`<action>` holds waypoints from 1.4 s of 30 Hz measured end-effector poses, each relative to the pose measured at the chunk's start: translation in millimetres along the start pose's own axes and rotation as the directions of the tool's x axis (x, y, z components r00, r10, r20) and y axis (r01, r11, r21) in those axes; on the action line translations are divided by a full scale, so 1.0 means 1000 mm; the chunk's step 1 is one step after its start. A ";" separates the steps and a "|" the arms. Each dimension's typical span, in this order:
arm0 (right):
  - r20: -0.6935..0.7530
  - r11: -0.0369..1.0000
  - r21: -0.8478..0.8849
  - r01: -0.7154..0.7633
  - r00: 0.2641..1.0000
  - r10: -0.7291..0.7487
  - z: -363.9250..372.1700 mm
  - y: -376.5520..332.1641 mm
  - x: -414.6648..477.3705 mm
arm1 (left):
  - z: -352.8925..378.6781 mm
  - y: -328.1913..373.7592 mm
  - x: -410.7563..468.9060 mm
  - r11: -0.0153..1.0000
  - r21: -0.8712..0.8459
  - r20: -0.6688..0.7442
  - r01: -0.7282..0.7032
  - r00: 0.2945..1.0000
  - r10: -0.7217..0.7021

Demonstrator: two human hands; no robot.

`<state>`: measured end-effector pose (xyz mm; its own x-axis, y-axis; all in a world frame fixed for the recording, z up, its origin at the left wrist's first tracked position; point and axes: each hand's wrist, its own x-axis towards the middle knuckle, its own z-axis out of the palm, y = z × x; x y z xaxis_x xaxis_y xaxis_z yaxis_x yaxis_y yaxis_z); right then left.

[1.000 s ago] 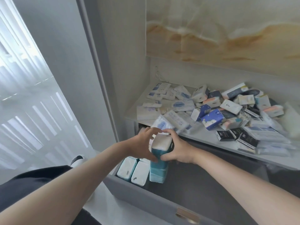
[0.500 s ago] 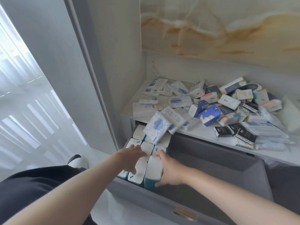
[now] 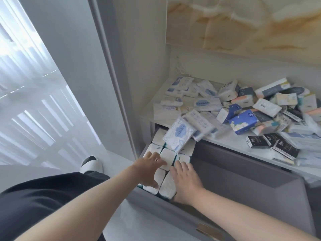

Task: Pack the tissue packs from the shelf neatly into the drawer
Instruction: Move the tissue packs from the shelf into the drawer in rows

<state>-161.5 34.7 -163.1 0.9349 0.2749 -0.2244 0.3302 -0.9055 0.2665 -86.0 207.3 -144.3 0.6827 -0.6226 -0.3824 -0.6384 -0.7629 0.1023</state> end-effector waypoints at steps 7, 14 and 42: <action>0.295 0.982 0.119 0.150 0.939 -0.179 -0.046 0.023 0.033 | -0.013 -0.038 -0.003 0.920 -0.382 -0.017 0.083 0.995 -0.097; -0.024 0.913 0.313 0.260 0.964 -0.266 -0.078 0.007 0.113 | -0.025 -0.123 -0.005 0.781 -0.459 0.125 0.423 0.901 -0.414; -0.359 0.826 0.286 0.485 0.854 -0.377 0.000 -0.013 0.178 | 0.073 -0.164 0.058 0.767 -0.320 0.470 0.556 0.796 -0.381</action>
<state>0.4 95.3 -206.4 0.7204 0.6921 0.0440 0.6892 -0.7074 -0.1566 32.6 309.4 -250.1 0.6196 -0.1234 -0.7752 0.0034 -0.9871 0.1599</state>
